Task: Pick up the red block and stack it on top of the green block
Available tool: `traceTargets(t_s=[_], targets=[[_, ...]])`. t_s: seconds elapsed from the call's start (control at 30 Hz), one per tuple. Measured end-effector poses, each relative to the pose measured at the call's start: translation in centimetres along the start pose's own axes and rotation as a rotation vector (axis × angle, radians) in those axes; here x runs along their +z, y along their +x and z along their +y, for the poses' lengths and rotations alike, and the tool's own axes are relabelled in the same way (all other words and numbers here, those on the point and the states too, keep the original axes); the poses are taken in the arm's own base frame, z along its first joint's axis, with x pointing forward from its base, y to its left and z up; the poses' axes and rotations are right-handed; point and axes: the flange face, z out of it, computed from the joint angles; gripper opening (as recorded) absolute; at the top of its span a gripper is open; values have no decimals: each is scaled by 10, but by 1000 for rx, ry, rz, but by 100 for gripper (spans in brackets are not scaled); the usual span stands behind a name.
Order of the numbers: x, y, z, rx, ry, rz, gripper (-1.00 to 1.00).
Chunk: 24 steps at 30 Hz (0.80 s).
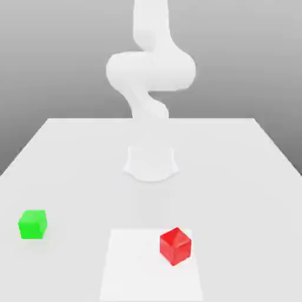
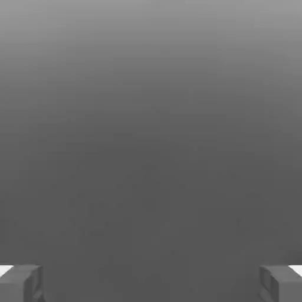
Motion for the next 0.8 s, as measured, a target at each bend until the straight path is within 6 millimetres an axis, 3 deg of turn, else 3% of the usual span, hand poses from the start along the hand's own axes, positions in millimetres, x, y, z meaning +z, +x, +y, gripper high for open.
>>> traceTargets(t_s=[0.1, 0.2, 0.4, 0.5, 0.63, 0.8], targets=[[80, -17, 13, -66, -39, -125, 0], [152, -46, 29, -135, -84, -236, 0], [265, -128, 77, -288, -194, -430, 0], [305, -172, 110, -372, -258, -512, 0], [340, -228, 160, -494, -351, -603, 0], [368, -249, 184, -524, -371, -617, 0]])
